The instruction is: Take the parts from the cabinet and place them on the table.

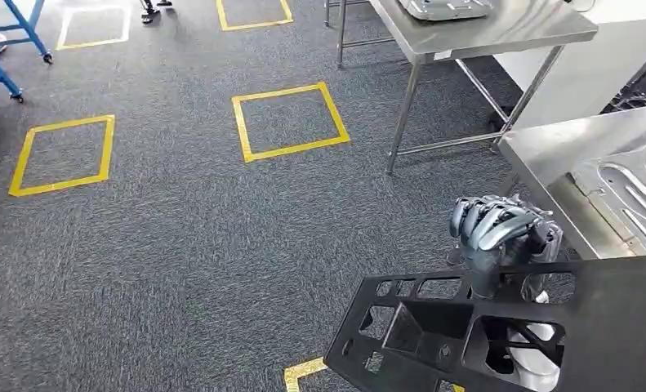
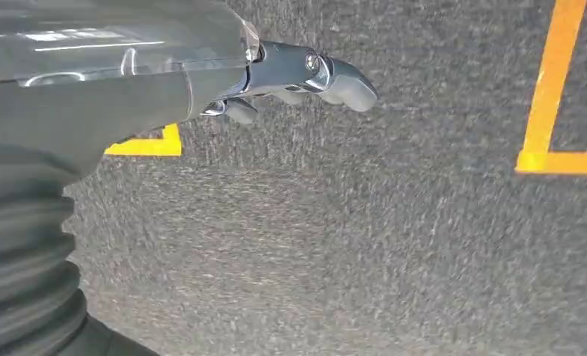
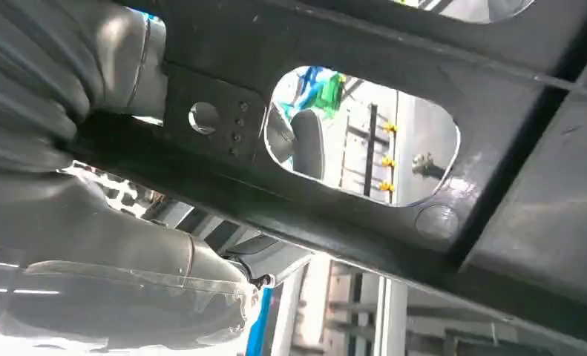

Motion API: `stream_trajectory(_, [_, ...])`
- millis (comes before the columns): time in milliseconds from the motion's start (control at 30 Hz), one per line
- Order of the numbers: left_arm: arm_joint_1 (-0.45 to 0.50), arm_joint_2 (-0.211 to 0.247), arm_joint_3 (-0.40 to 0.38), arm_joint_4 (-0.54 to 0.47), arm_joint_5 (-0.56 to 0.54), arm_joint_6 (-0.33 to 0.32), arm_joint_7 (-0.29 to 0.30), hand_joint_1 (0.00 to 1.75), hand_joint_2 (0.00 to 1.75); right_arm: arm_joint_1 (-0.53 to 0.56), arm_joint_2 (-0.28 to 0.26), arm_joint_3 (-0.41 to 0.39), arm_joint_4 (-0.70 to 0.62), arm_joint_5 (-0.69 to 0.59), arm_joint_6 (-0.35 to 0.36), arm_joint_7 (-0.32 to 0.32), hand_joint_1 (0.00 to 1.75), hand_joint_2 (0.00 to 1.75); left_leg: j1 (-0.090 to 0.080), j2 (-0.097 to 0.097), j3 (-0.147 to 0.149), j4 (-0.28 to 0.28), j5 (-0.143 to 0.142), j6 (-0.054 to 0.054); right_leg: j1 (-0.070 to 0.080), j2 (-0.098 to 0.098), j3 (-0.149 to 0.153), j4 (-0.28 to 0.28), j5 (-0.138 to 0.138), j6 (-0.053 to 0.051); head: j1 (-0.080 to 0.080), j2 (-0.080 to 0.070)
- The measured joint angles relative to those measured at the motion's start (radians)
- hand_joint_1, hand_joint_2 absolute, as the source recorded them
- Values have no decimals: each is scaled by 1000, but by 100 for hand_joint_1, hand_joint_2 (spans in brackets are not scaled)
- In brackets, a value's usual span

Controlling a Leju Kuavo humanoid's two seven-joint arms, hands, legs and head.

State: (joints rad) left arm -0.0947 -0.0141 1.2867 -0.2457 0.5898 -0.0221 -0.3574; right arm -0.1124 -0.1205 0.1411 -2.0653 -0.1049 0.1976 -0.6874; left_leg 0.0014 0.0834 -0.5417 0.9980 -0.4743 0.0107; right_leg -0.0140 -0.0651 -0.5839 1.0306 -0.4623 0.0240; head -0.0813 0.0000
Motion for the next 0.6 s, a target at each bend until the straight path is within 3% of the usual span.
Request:
stream_trajectory(33, [1,1,1,0,0,0,0,0,175,-2,0,0,0,0,0,0,175,175,-6,5,-1,3,-4,-7,10,-8,2,-4,-8,-10,0,0])
stream_trajectory(67, [1,1,3,0,0,0,-1,0,175,-3,0,0,0,0,0,0,175,175,-7,14,1,4,-6,-11,9,10,-2,-5,-5,-18,0,0])
stream_trajectory(167, [-4,0,4,0,0,0,-2,0,175,-3,-1,1,0,1,-1,0,175,175,-5,42,8,4,-11,-27,9,42,-5,-11,0,-34,0,0])
stream_trajectory(200, [-5,0,4,0,0,0,-2,0,175,-3,-1,1,0,1,-1,0,175,175,3,18,5,16,-24,-33,4,50,0,-16,4,-41,0,0])
stream_trajectory(233, [-4,0,4,0,0,-1,-2,0,175,-7,-1,1,0,1,-1,0,175,175,4,-27,-12,61,-57,-36,3,60,0,-16,5,-45,0,0])
stream_trajectory(267, [-3,0,5,0,0,-1,-2,0,175,-8,-1,1,0,1,-1,0,175,175,6,-54,-46,135,-98,-40,3,68,-1,-16,6,-49,0,0])
stream_trajectory(333, [3,1,6,0,0,-1,-2,0,175,-6,-1,1,0,1,-1,0,175,175,6,-74,-128,305,-163,-44,5,94,-2,-15,7,-51,0,0])
stream_trajectory(367, [5,1,6,0,0,-1,-2,0,175,-6,-1,1,0,1,-1,0,175,175,6,-75,-150,341,-161,-42,7,109,-2,-13,6,-51,0,0])
stream_trajectory(400, [5,1,7,0,0,0,-2,0,175,-6,-1,1,1,1,-1,0,175,175,6,-75,-145,319,-135,-38,8,121,-1,-12,6,-51,0,0])
stream_trajectory(467, [3,1,7,0,0,-1,-2,0,175,-6,-1,1,0,1,-1,0,175,175,5,-88,-75,153,-35,-26,11,148,1,-10,6,-51,0,0])
stream_trajectory(500, [3,3,7,0,0,0,-2,0,175,-6,-1,1,0,1,-1,0,175,175,5,-119,-34,60,6,-19,11,158,1,-9,6,-51,0,0])
stream_trajectory(533, [2,5,7,0,0,-1,-2,0,175,-6,-1,1,1,1,-1,0,175,175,4,-171,-17,18,-3,-14,11,166,-1,-8,6,-47,0,0])
stream_trajectory(600, [2,5,8,0,0,-1,-2,0,175,-6,-1,1,1,2,-1,0,175,175,-2,-144,-15,13,3,-12,6,189,-9,-9,10,-32,0,0])
